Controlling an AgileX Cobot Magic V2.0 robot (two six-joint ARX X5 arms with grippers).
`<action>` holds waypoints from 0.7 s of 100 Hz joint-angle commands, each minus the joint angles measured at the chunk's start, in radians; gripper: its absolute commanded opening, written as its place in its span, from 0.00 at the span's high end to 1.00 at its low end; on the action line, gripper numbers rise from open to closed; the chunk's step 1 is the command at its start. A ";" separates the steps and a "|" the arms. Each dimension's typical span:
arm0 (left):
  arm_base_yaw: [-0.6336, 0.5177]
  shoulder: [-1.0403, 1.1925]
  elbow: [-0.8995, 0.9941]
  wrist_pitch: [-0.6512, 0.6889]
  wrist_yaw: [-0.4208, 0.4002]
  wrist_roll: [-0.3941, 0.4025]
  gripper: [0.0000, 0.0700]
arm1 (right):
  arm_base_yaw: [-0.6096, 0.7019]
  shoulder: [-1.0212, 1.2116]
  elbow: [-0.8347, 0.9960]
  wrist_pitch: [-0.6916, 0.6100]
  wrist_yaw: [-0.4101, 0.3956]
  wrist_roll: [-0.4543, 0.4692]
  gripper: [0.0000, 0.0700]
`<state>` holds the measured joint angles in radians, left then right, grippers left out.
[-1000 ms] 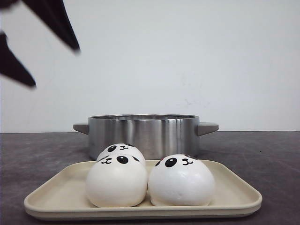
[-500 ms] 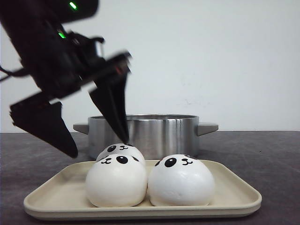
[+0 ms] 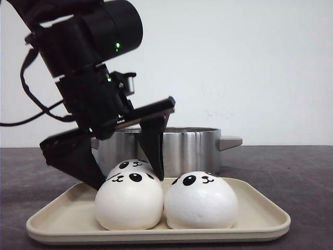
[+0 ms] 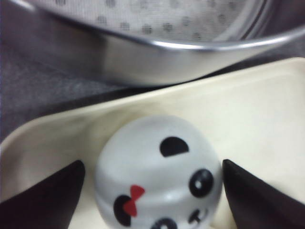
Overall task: Steam buns
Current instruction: 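Lower the left gripper onto the back panda bun and close it, then lift the bun with the left gripper and lower it into the pot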
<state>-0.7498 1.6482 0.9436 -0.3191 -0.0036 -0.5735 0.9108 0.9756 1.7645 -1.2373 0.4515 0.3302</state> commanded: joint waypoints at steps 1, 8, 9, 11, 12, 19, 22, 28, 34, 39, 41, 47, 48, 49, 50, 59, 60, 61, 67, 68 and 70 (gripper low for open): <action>-0.010 0.031 0.015 0.002 -0.004 -0.020 0.21 | 0.012 0.008 0.019 -0.002 0.016 0.011 1.00; -0.010 0.044 0.015 -0.005 -0.004 -0.020 0.30 | 0.012 0.008 0.019 -0.014 0.028 0.010 1.00; -0.010 0.045 0.015 -0.007 -0.004 -0.019 0.34 | 0.012 0.008 0.019 -0.016 0.028 0.010 1.00; -0.010 0.047 0.015 -0.011 -0.004 -0.019 0.42 | 0.012 0.008 0.019 -0.019 0.028 0.010 1.00; -0.010 0.047 0.015 -0.013 -0.004 -0.019 0.47 | 0.012 0.008 0.019 -0.021 0.027 0.010 1.00; -0.010 0.047 0.015 -0.025 -0.004 -0.018 0.83 | 0.012 0.008 0.019 -0.032 0.028 0.010 1.00; -0.010 0.047 0.015 -0.026 -0.002 -0.018 0.99 | 0.012 0.008 0.019 -0.037 0.028 0.010 1.00; -0.010 0.047 0.015 -0.028 0.004 -0.016 0.99 | 0.012 0.008 0.019 -0.045 0.029 0.010 1.00; -0.010 0.043 0.018 -0.039 0.008 -0.013 0.99 | 0.012 0.008 0.019 -0.050 0.029 0.011 1.00; -0.010 0.037 0.029 -0.065 0.007 -0.006 0.99 | 0.012 0.008 0.019 -0.050 0.029 0.011 1.00; -0.010 0.031 0.035 -0.077 0.007 0.001 0.99 | 0.012 0.008 0.019 -0.050 0.029 0.011 1.00; -0.015 0.011 0.059 -0.111 0.007 0.039 0.99 | 0.012 0.008 0.019 -0.050 0.032 0.011 1.00; -0.016 0.006 0.064 -0.117 0.007 0.045 0.99 | 0.012 0.008 0.019 -0.050 0.034 0.011 1.00; -0.018 0.001 0.069 -0.123 0.007 0.051 0.99 | 0.012 0.008 0.019 -0.050 0.037 0.011 1.00; -0.020 -0.005 0.074 -0.129 0.006 0.059 0.99 | 0.012 0.008 0.019 -0.050 0.039 0.011 1.00; -0.037 -0.067 0.116 -0.168 0.000 0.112 0.99 | 0.012 0.009 0.019 -0.049 0.054 0.010 1.00; -0.040 -0.075 0.121 -0.171 0.001 0.117 0.99 | 0.012 0.009 0.019 -0.049 0.054 0.010 1.00; -0.042 -0.084 0.126 -0.175 0.001 0.122 0.99 | 0.012 0.009 0.019 -0.049 0.054 0.010 1.00; -0.056 -0.134 0.154 -0.195 0.000 0.150 0.99 | 0.012 0.009 0.019 -0.050 0.054 0.010 1.00; -0.059 -0.143 0.159 -0.198 0.000 0.154 0.99 | 0.012 0.009 0.019 -0.050 0.055 0.010 1.00; -0.063 -0.162 0.169 -0.203 0.000 0.164 0.99 | 0.012 0.009 0.019 -0.049 0.054 0.010 1.00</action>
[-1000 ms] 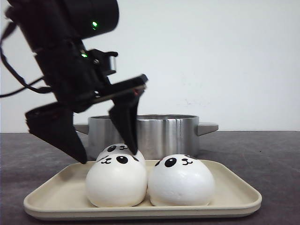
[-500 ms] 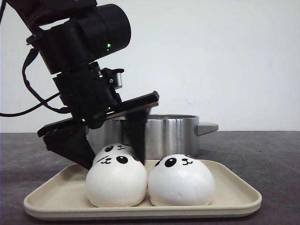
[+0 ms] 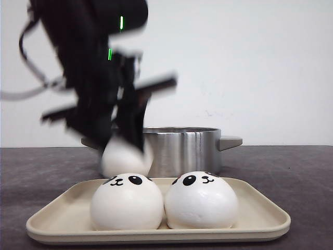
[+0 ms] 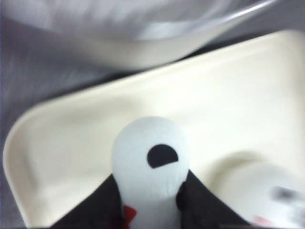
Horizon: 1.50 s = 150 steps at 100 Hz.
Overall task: Steam buns
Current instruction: 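Lift the bun with the left gripper and lower it into the pot, then open the left gripper and raise it out of the pot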
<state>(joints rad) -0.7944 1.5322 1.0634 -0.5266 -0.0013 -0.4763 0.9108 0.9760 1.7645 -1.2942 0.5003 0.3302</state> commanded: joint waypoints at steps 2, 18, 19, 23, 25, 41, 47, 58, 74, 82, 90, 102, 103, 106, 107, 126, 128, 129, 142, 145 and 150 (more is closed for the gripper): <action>-0.022 -0.063 0.058 0.002 -0.004 0.075 0.99 | 0.012 0.008 0.019 0.008 0.005 0.010 1.00; -0.027 -0.153 0.149 0.001 -0.034 0.154 0.99 | 0.012 0.008 0.019 0.013 0.005 0.010 1.00; -0.027 -0.154 0.156 0.001 -0.034 0.164 0.99 | 0.012 0.008 0.019 0.014 0.005 0.010 1.00; -0.021 -0.157 0.187 0.001 -0.036 0.208 0.99 | 0.012 0.008 0.019 0.014 0.005 0.010 1.00; -0.017 -0.157 0.203 0.000 -0.038 0.230 0.99 | 0.012 0.008 0.019 0.014 0.005 0.010 1.00; 0.035 -0.118 0.303 0.019 -0.091 0.347 0.99 | 0.012 0.009 0.019 0.014 0.005 0.010 1.00; 0.063 -0.090 0.330 0.030 -0.101 0.368 0.99 | 0.012 0.009 0.019 0.014 0.005 0.010 1.00; 0.122 -0.019 0.358 0.071 -0.105 0.402 0.99 | 0.012 0.009 0.019 0.014 0.007 0.010 1.00; 0.187 0.098 0.362 0.137 -0.105 0.415 0.99 | 0.012 0.010 0.019 0.014 0.051 0.011 1.00; 0.208 0.157 0.362 0.157 -0.105 0.416 0.99 | 0.012 0.010 0.019 0.014 0.062 0.011 1.00; 0.226 0.211 0.362 0.175 -0.105 0.416 0.98 | 0.012 0.010 0.019 0.012 0.079 0.011 1.00; 0.243 0.282 0.362 0.211 -0.104 0.416 0.94 | 0.011 0.010 0.019 0.004 0.106 0.011 1.00; 0.245 0.287 0.362 0.213 -0.104 0.416 0.94 | 0.011 0.010 0.019 0.004 0.106 0.011 1.00; 0.247 0.301 0.362 0.220 -0.103 0.416 0.93 | 0.012 0.009 0.019 0.003 0.106 0.011 1.00; 0.248 0.306 0.362 0.223 -0.103 0.416 0.92 | 0.012 0.009 0.019 0.003 0.106 0.011 1.00; 0.253 0.377 0.362 0.245 -0.103 0.415 0.70 | 0.012 0.009 0.019 0.003 0.106 0.025 1.00; 0.253 0.382 0.362 0.245 -0.103 0.415 0.70 | 0.012 0.010 0.019 0.002 0.106 0.029 1.00; 0.253 0.385 0.362 0.245 -0.103 0.415 0.70 | 0.012 0.010 0.019 0.002 0.106 0.030 1.00; 0.252 0.396 0.362 0.241 -0.103 0.411 0.36 | 0.012 0.009 0.019 -0.001 0.106 0.031 1.00; 0.251 0.396 0.362 0.243 -0.103 0.411 0.26 | 0.012 0.009 0.019 -0.001 0.106 0.031 1.00; 0.251 0.396 0.363 0.247 -0.104 0.412 0.15 | 0.012 0.009 0.019 -0.001 0.106 0.031 1.00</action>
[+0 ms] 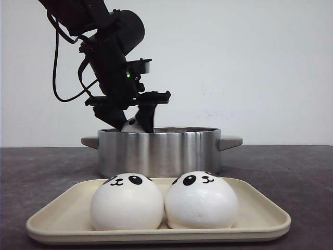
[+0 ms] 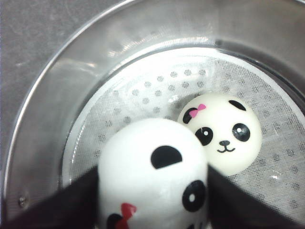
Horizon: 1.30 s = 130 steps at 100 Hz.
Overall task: Steam buns
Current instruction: 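Open the left gripper and raise it out of the pot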
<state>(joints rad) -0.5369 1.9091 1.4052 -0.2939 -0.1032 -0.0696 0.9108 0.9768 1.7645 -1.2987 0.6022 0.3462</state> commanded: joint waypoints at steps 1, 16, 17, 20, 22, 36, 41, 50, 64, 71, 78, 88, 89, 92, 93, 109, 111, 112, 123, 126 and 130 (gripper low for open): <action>-0.006 0.019 0.021 0.015 -0.002 0.005 0.14 | 0.012 0.008 0.019 0.004 0.004 0.015 1.00; -0.006 0.000 0.035 0.010 -0.011 0.006 0.13 | 0.012 0.009 0.019 0.003 0.004 0.016 1.00; -0.006 -0.001 0.038 0.010 -0.011 0.006 0.13 | 0.012 0.009 0.018 0.003 0.004 0.016 1.00; -0.006 -0.004 0.047 0.009 -0.013 0.006 0.13 | 0.012 0.009 0.017 0.003 0.004 0.016 1.00; -0.006 -0.007 0.053 0.005 -0.013 0.006 0.13 | 0.012 0.009 0.015 0.003 0.004 0.016 1.00; -0.007 -0.051 0.111 -0.060 -0.013 -0.039 0.16 | 0.012 0.010 -0.010 0.003 0.000 0.021 1.00; -0.010 -0.081 0.116 -0.070 -0.011 -0.072 0.17 | 0.012 0.012 -0.031 0.004 -0.001 0.026 1.00; -0.018 -0.151 0.116 -0.091 -0.011 -0.139 0.29 | 0.012 0.018 -0.080 0.004 -0.011 0.048 1.00; -0.043 -0.274 0.116 -0.166 -0.009 -0.186 0.34 | 0.012 0.040 -0.187 0.013 -0.106 0.089 1.00; -0.061 -0.338 0.116 -0.212 -0.009 -0.185 0.34 | 0.012 0.057 -0.254 0.031 -0.161 0.106 1.00; -0.083 -0.406 0.116 -0.263 -0.010 -0.177 0.34 | 0.012 0.077 -0.328 0.059 -0.214 0.111 1.00; -0.116 -0.502 0.116 -0.332 -0.037 -0.178 0.34 | 0.011 0.109 -0.438 0.127 -0.306 0.116 1.00; -0.119 -0.511 0.116 -0.339 -0.038 -0.178 0.34 | 0.011 0.112 -0.449 0.136 -0.317 0.117 1.00; -0.129 -0.539 0.116 -0.354 -0.043 -0.178 0.34 | 0.011 0.123 -0.481 0.164 -0.354 0.120 1.00; -0.132 -0.548 0.116 -0.359 -0.045 -0.178 0.34 | 0.011 0.126 -0.491 0.174 -0.367 0.121 1.00; -0.179 -0.693 0.116 -0.417 -0.058 -0.178 0.34 | 0.010 0.189 -0.636 0.344 -0.536 0.151 0.70; -0.183 -0.710 0.116 -0.421 -0.058 -0.178 0.34 | 0.010 0.200 -0.650 0.362 -0.552 0.156 0.62; -0.186 -0.719 0.116 -0.423 -0.058 -0.178 0.34 | 0.010 0.205 -0.656 0.370 -0.558 0.157 0.57; -0.201 -0.811 0.116 -0.455 -0.059 -0.183 0.34 | 0.010 0.270 -0.709 0.448 -0.615 0.171 0.34; -0.203 -0.835 0.116 -0.467 -0.059 -0.186 0.34 | 0.010 0.293 -0.716 0.460 -0.623 0.171 0.34; -0.203 -0.864 0.116 -0.480 -0.060 -0.187 0.34 | 0.010 0.324 -0.719 0.467 -0.625 0.171 0.34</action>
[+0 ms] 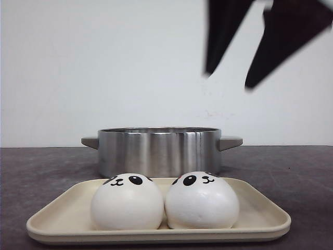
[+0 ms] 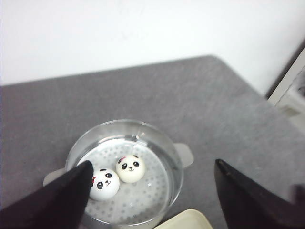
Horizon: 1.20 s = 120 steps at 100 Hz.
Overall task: Steam buns
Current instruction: 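Open the left gripper and raise it out of the pot, then lower the right gripper around the front bun nearest it and close, then lift the bun with the right gripper, carry it into the pot, release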
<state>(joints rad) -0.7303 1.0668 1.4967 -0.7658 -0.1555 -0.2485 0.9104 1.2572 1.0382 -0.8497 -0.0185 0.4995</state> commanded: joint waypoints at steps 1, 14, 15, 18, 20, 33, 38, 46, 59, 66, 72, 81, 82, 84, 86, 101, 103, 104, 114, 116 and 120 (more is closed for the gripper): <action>-0.009 -0.029 0.024 -0.012 -0.009 -0.008 0.34 | 0.010 0.052 0.008 0.019 -0.004 0.017 0.34; -0.009 -0.113 0.024 -0.079 -0.036 -0.006 0.34 | 0.008 0.171 0.008 0.054 -0.005 -0.005 0.19; -0.009 -0.119 0.024 -0.084 -0.038 -0.006 0.34 | 0.008 0.179 0.008 0.056 -0.005 -0.006 0.18; -0.009 -0.134 0.024 -0.102 -0.043 -0.006 0.34 | 0.008 0.204 0.008 0.065 -0.004 -0.006 0.18; -0.009 -0.144 0.024 -0.113 -0.050 -0.006 0.34 | 0.008 0.222 0.008 0.071 -0.004 -0.006 0.18; -0.009 -0.196 0.024 -0.182 -0.068 0.001 0.34 | 0.008 0.320 0.008 0.109 -0.005 -0.005 0.18; -0.009 -0.213 0.024 -0.200 -0.076 0.001 0.34 | 0.008 0.349 0.008 0.117 -0.005 -0.004 0.18; -0.009 -0.236 0.024 -0.219 -0.085 0.001 0.34 | 0.008 0.391 0.008 0.121 -0.005 -0.001 0.18; -0.009 -0.265 0.024 -0.238 -0.089 0.001 0.34 | 0.003 0.433 0.008 0.119 -0.006 0.009 0.30; -0.009 -0.274 0.024 -0.243 -0.089 0.001 0.34 | 0.002 0.444 0.008 0.124 -0.004 0.018 0.42; -0.009 -0.279 0.024 -0.248 -0.089 0.001 0.34 | 0.002 0.447 0.008 0.133 0.002 0.017 0.66; -0.009 -0.283 0.024 -0.260 -0.089 0.003 0.34 | 0.002 0.447 0.008 0.148 0.010 0.018 0.98; -0.009 -0.283 0.024 -0.261 -0.089 0.003 0.34 | 0.002 0.446 0.009 0.148 0.010 0.018 0.98; -0.009 -0.283 0.024 -0.264 -0.089 0.005 0.34 | 0.003 0.443 0.010 0.147 0.011 0.017 0.98; -0.009 -0.283 0.024 -0.267 -0.089 0.005 0.34 | 0.003 0.438 0.011 0.146 0.013 0.017 0.98; -0.009 -0.283 0.024 -0.269 -0.089 0.005 0.34 | 0.011 0.360 0.070 0.108 0.022 0.015 0.98; -0.009 -0.283 0.024 -0.268 -0.089 0.005 0.34 | 0.013 0.344 0.085 0.104 0.027 0.013 0.98; -0.009 -0.283 0.024 -0.267 -0.089 0.005 0.34 | 0.014 0.336 0.092 0.102 0.027 0.013 0.98; -0.009 -0.283 0.024 -0.262 -0.089 0.006 0.34 | 0.023 0.264 0.192 0.100 0.053 -0.009 0.98; -0.009 -0.283 0.024 -0.260 -0.089 0.009 0.34 | 0.023 0.253 0.216 0.102 0.060 -0.017 0.99; -0.009 -0.283 0.024 -0.256 -0.089 0.013 0.34 | 0.023 0.241 0.269 0.107 0.081 -0.035 0.99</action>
<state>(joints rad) -0.7307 0.7776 1.4971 -1.0424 -0.2379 -0.2504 0.9230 1.5120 1.2232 -0.7582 0.0349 0.4973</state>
